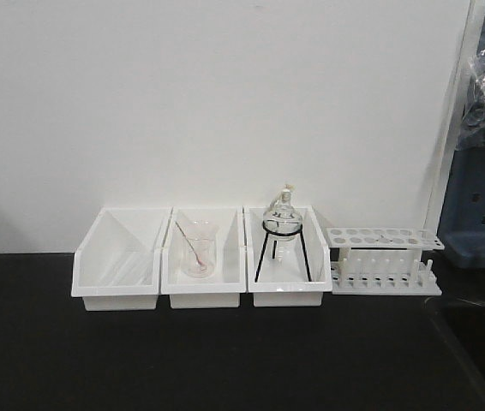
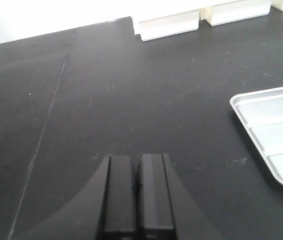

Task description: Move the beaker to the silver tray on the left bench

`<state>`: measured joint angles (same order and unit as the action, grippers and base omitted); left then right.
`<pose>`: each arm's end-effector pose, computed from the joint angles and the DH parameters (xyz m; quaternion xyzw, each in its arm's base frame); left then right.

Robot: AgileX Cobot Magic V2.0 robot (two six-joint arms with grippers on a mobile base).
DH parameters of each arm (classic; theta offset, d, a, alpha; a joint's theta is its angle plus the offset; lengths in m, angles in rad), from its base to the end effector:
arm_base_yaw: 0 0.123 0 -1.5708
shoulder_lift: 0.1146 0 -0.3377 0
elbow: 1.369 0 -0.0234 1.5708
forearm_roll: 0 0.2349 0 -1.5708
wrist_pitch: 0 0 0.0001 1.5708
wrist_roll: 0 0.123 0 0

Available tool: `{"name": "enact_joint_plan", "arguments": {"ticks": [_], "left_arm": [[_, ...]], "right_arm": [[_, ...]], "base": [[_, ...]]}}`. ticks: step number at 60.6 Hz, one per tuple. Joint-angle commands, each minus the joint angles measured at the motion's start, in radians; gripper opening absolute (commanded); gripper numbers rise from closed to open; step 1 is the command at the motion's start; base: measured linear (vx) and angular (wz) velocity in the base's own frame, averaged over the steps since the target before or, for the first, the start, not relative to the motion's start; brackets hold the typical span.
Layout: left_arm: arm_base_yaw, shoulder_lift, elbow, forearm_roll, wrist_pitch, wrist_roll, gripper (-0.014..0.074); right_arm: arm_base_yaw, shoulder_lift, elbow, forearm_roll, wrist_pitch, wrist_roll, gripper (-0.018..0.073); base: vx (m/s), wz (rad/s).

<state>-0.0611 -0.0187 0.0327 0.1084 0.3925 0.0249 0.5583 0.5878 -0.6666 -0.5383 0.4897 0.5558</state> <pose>0.0134 0.0043 0.1574 0.0632 0.8074 0.0355 0.5856 0.0881 0.0200 0.3719 -0.1184 0.7824 0.0951 0.6039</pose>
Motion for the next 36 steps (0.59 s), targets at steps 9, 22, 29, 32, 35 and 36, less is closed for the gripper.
{"name": "enact_joint_plan", "arguments": {"ticks": [9, 22, 29, 32, 35, 36], "left_arm": [[-0.004, -0.008, 0.02, -0.002, -0.083, -0.002, 0.0001], [-0.004, -0.008, 0.02, -0.002, -0.083, -0.002, 0.0001], [-0.004, -0.008, 0.02, -0.002, -0.083, -0.002, 0.0001], [-0.004, -0.008, 0.02, -0.002, -0.083, -0.002, 0.0001], [-0.004, -0.008, 0.02, -0.002, -0.083, -0.002, 0.0001], [-0.004, -0.008, 0.02, -0.002, -0.083, -0.002, 0.0001]], "right_arm": [[-0.008, -0.042, 0.068, 0.244, -0.111, -0.261, -0.0011], [-0.165, -0.237, 0.43, 0.442, -0.382, -0.45, -0.0011], [-0.29, -0.391, 0.593, 0.45, -0.429, -0.45, -0.0011], [-0.339, -0.457, 0.637, 0.464, -0.429, -0.45, -0.0011], [-0.389, -0.527, 0.679, 0.475, -0.429, -0.445, -0.0011], [-0.399, -0.543, 0.688, 0.477, -0.429, -0.442, -0.0011]], "base": [[0.0, 0.0], [0.0, 0.0], [0.0, 0.0], [0.0, 0.0], [0.0, 0.0], [0.0, 0.0]]}}
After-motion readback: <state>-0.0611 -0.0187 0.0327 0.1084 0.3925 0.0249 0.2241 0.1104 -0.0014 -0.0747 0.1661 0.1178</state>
